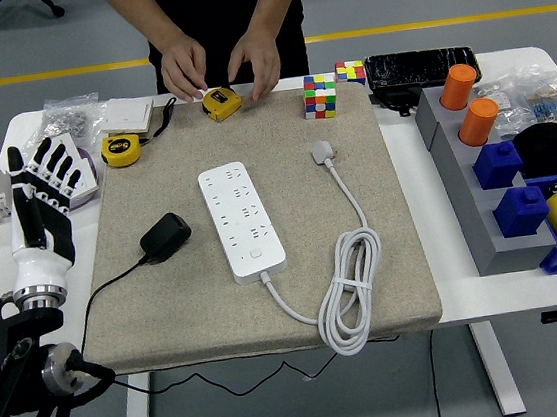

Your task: Pick up the plug,place it near the board,insert it into the board,press the button

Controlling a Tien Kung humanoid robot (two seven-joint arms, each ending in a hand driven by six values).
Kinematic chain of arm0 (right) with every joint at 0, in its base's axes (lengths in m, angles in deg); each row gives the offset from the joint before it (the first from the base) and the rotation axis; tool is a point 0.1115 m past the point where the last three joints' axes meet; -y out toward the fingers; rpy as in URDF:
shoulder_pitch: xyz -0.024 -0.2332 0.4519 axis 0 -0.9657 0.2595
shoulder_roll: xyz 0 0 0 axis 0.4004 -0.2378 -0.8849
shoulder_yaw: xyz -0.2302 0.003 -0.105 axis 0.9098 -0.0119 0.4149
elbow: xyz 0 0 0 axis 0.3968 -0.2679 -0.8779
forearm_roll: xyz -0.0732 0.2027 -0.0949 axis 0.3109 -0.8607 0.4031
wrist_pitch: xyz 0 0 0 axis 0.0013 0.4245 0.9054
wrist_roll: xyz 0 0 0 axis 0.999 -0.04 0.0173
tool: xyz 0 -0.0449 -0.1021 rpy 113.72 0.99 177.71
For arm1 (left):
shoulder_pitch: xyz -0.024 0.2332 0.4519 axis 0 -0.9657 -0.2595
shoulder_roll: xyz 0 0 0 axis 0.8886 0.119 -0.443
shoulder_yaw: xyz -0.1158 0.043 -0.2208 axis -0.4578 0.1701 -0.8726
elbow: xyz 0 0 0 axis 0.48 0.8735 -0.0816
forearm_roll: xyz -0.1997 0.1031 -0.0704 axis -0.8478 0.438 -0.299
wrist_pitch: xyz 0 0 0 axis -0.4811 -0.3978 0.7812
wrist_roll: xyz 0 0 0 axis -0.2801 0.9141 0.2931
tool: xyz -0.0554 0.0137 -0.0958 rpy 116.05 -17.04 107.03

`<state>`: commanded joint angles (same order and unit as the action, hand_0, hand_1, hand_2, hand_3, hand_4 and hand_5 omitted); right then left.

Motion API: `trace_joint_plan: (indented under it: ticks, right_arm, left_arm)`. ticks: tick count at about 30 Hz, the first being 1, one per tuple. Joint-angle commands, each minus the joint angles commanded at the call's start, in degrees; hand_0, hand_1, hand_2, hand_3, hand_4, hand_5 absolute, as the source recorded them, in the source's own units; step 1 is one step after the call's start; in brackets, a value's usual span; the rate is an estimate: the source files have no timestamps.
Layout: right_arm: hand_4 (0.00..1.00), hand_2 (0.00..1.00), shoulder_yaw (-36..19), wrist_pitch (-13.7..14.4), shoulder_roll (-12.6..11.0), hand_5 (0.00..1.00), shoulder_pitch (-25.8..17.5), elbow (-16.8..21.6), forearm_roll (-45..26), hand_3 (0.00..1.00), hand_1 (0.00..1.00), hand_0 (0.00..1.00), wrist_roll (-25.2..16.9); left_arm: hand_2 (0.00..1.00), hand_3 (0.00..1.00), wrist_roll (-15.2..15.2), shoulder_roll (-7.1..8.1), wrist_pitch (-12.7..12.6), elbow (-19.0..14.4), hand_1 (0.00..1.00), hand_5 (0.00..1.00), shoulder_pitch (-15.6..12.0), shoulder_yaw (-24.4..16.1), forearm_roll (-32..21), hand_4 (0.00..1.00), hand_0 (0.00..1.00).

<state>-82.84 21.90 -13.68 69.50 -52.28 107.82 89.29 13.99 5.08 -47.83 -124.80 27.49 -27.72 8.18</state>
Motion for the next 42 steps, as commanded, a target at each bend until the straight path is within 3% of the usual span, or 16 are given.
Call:
trace_joint_plan:
  ticks: [4,10,18,26,32,33,39,40,42]
  right_arm:
    - [0.998,0.834,0.3,-0.3,0.0,0.998,-0.3,0.0,0.9,0.834,0.911,0.998,0.0]
    - [0.998,0.834,-0.3,-0.6,-0.4,0.998,0.3,0.0,2.6,0.833,0.911,0.998,0.0]
    - [0.998,0.833,1.6,-0.6,0.5,0.998,0.8,0.0,1.7,0.828,0.906,0.998,-0.5]
    - [0.998,0.816,2.7,2.7,1.1,0.998,1.2,0.0,-2.3,0.809,0.885,0.998,-1.8]
    - [0.998,0.791,0.8,2.4,1.0,0.998,1.3,0.0,1.2,0.782,0.859,0.998,-0.1]
    - [0.998,0.736,0.3,2.6,1.0,0.998,1.3,0.0,2.6,0.711,0.787,0.998,0.2]
    - [0.998,0.736,-0.2,4.3,0.9,0.998,1.1,0.0,6.3,0.711,0.787,0.998,0.1]
    - [0.936,0.620,0.1,4.3,0.8,0.638,1.2,0.0,6.4,0.517,0.638,0.799,0.1]
    - [0.936,0.620,0.2,4.3,0.6,0.638,1.3,0.0,6.6,0.517,0.638,0.799,0.2]
  left_arm:
    - [0.821,0.821,1.1,-0.17,-0.8,-0.2,0.862,0.998,-1.9,-1.8,7.6,0.998,0.885]
    - [0.817,0.822,2.1,0.20,-0.6,-0.8,0.854,0.998,-1.7,-2.4,16.9,0.998,0.869]
    - [0.795,0.793,2.5,-0.11,0.0,-0.4,0.826,0.998,-1.5,-1.7,17.8,0.998,0.842]
    - [0.777,0.776,2.9,0.05,-0.2,0.0,0.801,0.998,-0.8,-0.8,17.9,0.998,0.821]
    - [0.767,0.766,3.0,0.45,-0.5,0.3,0.786,0.998,-0.3,-0.6,17.8,0.998,0.791]
    - [0.762,0.758,3.0,0.43,-0.5,0.3,0.778,0.998,-0.2,-0.5,17.9,0.998,0.759]
    - [0.762,0.758,3.2,0.34,-0.6,0.4,0.778,0.998,-0.2,0.0,18.1,0.998,0.759]
    - [0.756,0.750,3.2,0.31,-0.6,0.3,0.768,0.998,-0.3,0.0,18.1,0.998,0.744]
    - [0.756,0.750,3.3,0.30,-0.6,0.3,0.768,0.998,-0.4,0.1,18.3,0.998,0.744]
